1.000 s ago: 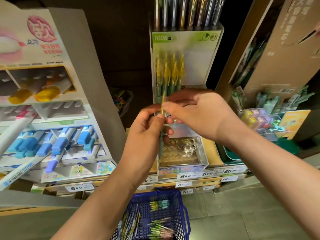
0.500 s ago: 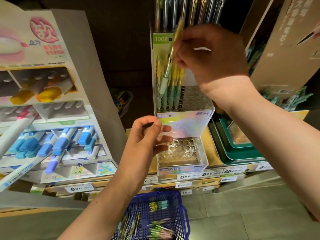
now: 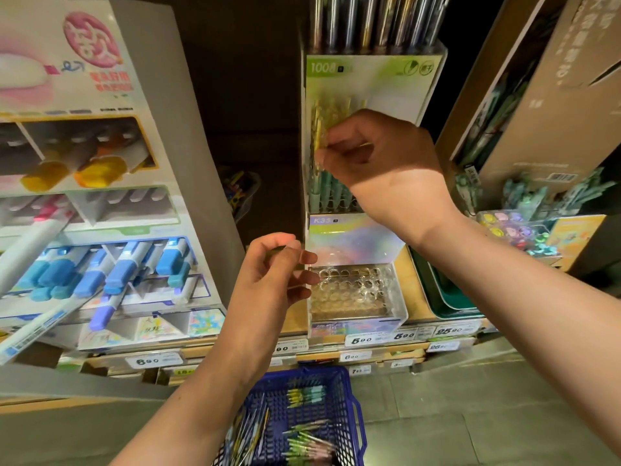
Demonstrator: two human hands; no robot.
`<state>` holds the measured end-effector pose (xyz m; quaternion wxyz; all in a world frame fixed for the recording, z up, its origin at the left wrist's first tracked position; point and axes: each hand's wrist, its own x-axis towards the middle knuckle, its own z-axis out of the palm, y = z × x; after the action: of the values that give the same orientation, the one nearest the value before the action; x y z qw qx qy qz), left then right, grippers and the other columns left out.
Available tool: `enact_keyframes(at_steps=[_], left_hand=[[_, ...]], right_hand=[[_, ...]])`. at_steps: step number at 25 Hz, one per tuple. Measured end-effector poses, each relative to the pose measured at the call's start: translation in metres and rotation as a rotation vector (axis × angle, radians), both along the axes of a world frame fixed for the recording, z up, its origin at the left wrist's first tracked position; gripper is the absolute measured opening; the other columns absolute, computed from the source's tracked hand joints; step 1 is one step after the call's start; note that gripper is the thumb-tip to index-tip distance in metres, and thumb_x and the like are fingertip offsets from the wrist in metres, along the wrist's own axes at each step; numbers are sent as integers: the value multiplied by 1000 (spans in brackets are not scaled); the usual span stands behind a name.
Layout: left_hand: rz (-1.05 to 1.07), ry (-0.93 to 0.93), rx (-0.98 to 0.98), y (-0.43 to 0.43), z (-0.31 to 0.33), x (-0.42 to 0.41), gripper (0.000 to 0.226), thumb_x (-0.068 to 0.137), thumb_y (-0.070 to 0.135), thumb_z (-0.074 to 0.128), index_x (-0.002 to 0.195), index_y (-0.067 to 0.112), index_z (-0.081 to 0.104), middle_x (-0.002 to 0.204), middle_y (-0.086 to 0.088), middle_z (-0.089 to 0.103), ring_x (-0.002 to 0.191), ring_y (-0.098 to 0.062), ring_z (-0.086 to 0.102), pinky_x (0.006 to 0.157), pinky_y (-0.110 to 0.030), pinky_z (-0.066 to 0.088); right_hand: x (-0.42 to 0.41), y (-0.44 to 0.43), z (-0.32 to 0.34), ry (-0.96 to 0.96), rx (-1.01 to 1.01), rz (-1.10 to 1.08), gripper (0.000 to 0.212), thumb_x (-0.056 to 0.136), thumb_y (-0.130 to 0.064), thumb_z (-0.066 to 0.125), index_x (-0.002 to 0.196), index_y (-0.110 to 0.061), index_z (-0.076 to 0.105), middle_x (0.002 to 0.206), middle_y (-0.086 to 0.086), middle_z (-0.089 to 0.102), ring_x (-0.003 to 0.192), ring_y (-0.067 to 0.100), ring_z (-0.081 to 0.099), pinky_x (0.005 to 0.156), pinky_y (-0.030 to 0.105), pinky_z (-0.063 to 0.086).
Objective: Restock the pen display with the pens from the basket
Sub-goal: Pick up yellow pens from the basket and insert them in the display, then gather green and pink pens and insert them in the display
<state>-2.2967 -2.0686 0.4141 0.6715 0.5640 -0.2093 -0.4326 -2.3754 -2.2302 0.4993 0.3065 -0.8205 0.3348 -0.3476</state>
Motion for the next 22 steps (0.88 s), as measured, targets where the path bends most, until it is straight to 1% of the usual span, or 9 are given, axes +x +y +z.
enact_keyframes(at_steps=[3, 6, 9, 10, 12, 14, 15, 19, 22], left_hand=[[3, -4, 4, 0, -2, 0, 7, 103, 27, 57, 102, 28, 64, 100, -10, 75, 81, -20, 67, 78, -38, 51], [-8, -4, -8, -3, -1, -2, 7, 97, 33, 60, 97, 32, 67, 98, -7, 75, 82, -20, 67, 76, -36, 51], [-17, 3, -23, -6, 1, -5, 11, 99, 32, 56, 100, 28, 66, 98, -8, 75, 85, -22, 69, 80, -37, 52], [-22, 9, -31, -7, 4, -7, 12, 101, 30, 54, 103, 26, 65, 98, -9, 75, 87, -22, 70, 82, -39, 52], [-30, 11, -38, -8, 10, -10, 15, 100, 31, 53, 106, 23, 64, 98, -11, 76, 90, -23, 71, 83, -39, 52], [-41, -2, -46, -7, 16, -12, 18, 97, 35, 52, 106, 24, 63, 98, -11, 75, 87, -23, 70, 80, -37, 52], [-51, -15, -51, -4, 18, -13, 18, 96, 36, 52, 106, 25, 62, 97, -11, 74, 85, -23, 69, 77, -34, 52], [-43, -90, -14, 27, 9, -26, 20, 98, 39, 51, 105, 25, 62, 95, -12, 71, 83, -25, 66, 69, -26, 53], [6, -93, 51, 58, -18, -39, 14, 106, 29, 47, 106, 21, 59, 90, -12, 71, 79, -28, 64, 70, -32, 50]], right_hand=[[0, -1, 0, 43, -16, -8, 7, 87, -29, 76, 91, -26, 71, 71, -25, 62, 69, -18, 59, 67, -2, 41], [0, -2, 1, 107, -19, 1, 10, 86, -30, 76, 91, -23, 71, 71, -24, 62, 67, -17, 59, 68, -2, 41], [-5, 0, 4, 231, 48, 28, 21, 84, -47, 75, 93, -28, 72, 75, -22, 66, 70, -13, 62, 65, 0, 42], [-9, 2, 5, 219, 102, 25, 24, 84, -53, 73, 94, -31, 72, 77, -22, 69, 71, -11, 65, 67, 2, 45], [-17, 10, 9, 119, 233, 24, 29, 82, -59, 71, 95, -34, 73, 82, -22, 72, 77, -7, 68, 77, 19, 57], [-28, 23, 12, 47, 321, 70, 28, 82, -60, 69, 97, -36, 73, 89, -21, 73, 86, -3, 69, 82, 32, 60], [-34, 30, 10, 17, 361, 115, 26, 84, -58, 67, 97, -36, 73, 91, -19, 74, 88, -1, 69, 82, 34, 59], [-68, 65, -21, -114, 525, 241, 17, 95, -40, 64, 103, -28, 72, 95, -3, 74, 78, 3, 67, 65, 16, 51], [-92, 92, -60, -134, 649, 294, 16, 98, -27, 62, 108, -17, 70, 92, -4, 72, 75, 3, 63, 64, 14, 49]])
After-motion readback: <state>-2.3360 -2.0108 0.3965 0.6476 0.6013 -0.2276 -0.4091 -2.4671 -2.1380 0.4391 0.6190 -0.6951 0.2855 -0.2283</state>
